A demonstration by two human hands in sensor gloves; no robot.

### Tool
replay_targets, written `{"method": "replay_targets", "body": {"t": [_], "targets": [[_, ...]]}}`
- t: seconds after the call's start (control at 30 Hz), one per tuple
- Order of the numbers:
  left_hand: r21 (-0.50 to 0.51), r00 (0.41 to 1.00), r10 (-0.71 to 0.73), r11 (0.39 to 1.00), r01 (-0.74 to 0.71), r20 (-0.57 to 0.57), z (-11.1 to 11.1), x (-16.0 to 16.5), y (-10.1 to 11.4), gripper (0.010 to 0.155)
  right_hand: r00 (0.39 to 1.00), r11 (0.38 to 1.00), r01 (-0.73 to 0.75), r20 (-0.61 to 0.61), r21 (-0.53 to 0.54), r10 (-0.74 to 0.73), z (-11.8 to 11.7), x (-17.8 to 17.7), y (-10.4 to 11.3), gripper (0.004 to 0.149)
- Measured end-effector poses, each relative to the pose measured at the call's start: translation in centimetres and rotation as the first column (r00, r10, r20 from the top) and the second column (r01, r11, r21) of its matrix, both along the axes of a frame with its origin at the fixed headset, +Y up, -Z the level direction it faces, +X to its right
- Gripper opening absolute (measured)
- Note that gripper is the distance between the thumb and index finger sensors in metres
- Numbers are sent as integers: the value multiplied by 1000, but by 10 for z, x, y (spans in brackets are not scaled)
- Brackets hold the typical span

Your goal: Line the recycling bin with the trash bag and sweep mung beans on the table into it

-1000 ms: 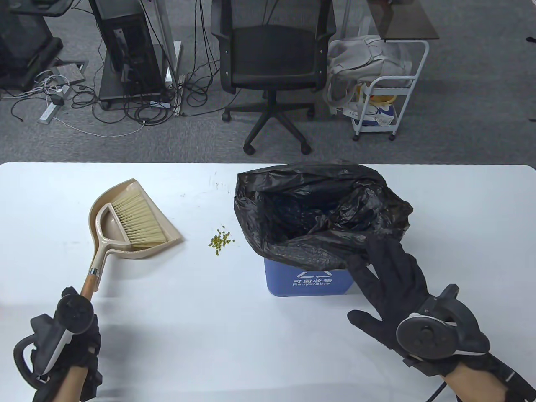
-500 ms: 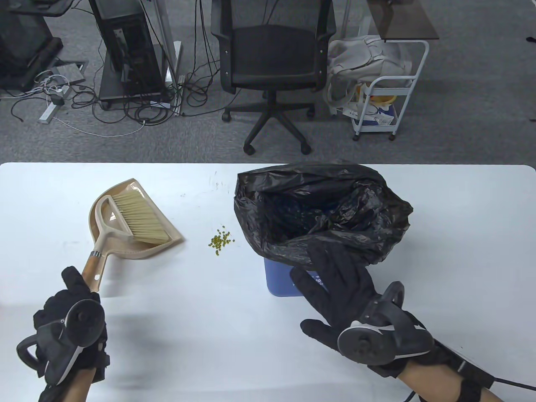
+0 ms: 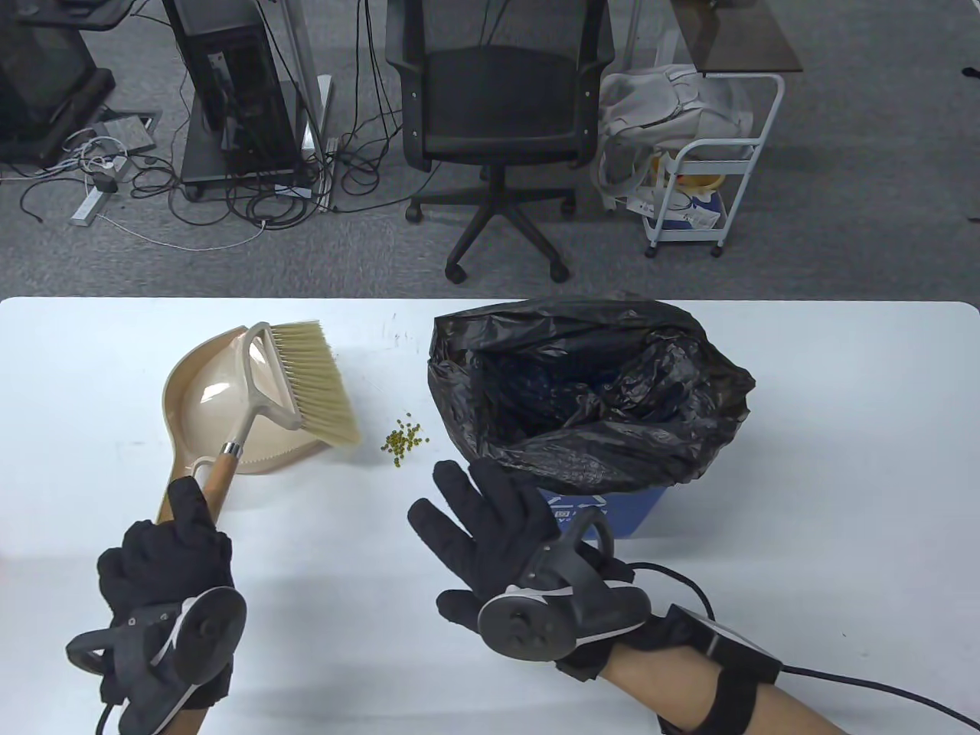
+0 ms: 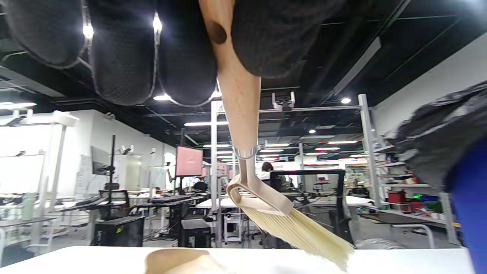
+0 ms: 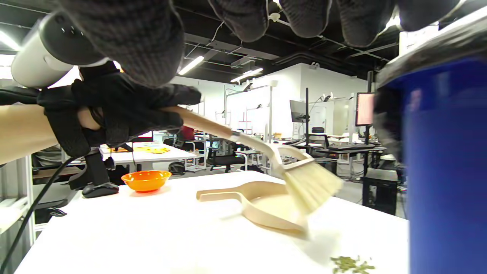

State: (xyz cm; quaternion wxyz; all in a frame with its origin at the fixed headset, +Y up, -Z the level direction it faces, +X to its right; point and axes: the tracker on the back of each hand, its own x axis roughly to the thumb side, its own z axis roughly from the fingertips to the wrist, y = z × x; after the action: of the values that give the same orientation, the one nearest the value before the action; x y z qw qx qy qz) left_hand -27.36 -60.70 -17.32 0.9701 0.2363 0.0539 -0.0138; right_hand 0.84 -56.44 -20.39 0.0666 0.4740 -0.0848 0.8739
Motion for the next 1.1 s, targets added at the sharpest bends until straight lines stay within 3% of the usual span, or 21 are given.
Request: {"method": "replay_targets", "body": {"t": [0.2,0.6,0.8,1.1], "targets": [[7,994,-34,999,33,104,10,34,-5,70,1000,1000,4,17,-25,-3,-12,-33,-18,87],[17,970,-63,998,60,236,21,79,-25,75,993,991,90,82,-100,-82,-37,-68,-64,86],[11,959,-90,996,90,270,21,95,-34,78,995,996,82,65,-32,-80,-34,-81,-75,77],[-2,951,-92,995,97,295,22,99,-31,84,987,964,144,34,221,-156,-27,-77,-73,57]]}}
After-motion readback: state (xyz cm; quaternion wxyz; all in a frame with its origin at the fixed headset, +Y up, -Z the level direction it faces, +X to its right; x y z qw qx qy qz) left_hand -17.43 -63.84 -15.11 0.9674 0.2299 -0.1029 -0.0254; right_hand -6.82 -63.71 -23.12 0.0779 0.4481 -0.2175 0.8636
